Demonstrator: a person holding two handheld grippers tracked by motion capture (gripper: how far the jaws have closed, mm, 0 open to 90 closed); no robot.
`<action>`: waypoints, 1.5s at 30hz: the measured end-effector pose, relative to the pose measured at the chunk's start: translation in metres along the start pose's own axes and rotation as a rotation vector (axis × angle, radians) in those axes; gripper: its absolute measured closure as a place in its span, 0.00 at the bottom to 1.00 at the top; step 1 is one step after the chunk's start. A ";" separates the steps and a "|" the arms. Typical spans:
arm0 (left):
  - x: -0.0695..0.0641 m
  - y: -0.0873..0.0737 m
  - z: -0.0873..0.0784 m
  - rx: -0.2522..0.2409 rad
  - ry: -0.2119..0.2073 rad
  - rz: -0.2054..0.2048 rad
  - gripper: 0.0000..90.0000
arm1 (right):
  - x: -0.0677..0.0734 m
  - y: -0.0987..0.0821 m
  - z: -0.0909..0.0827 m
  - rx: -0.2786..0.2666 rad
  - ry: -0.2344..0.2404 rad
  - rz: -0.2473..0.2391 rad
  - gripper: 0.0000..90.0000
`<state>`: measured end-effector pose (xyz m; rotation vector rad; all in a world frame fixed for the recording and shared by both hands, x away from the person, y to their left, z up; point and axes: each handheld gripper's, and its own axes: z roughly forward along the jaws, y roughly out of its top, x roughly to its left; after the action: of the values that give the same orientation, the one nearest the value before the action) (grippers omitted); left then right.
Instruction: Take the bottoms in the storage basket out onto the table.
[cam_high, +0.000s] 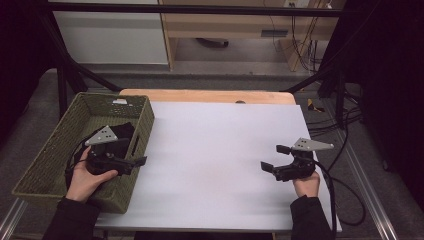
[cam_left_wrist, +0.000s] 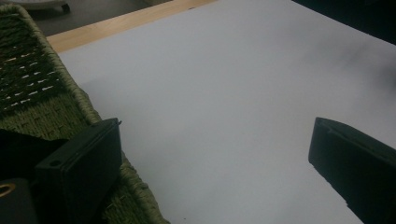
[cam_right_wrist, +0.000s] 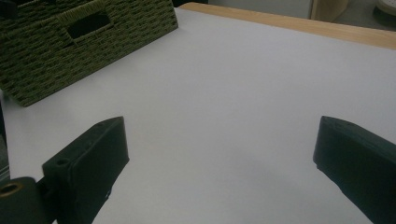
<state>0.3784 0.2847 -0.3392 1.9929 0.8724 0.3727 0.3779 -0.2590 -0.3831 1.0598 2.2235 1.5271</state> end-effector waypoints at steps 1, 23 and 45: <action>0.000 0.000 0.000 0.000 0.000 0.000 0.03 | 0.000 0.000 0.000 0.000 0.000 0.000 0.04; 0.021 -0.004 -0.015 0.010 0.067 -0.032 0.03 | 0.000 0.000 0.002 0.010 -0.003 0.000 0.04; 0.054 -0.017 -0.030 0.053 0.198 -0.099 0.03 | 0.000 -0.001 0.002 0.013 -0.007 -0.002 0.04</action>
<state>0.3922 0.3472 -0.3408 1.9757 1.1116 0.5005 0.3790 -0.2582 -0.3844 1.0642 2.2326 1.5072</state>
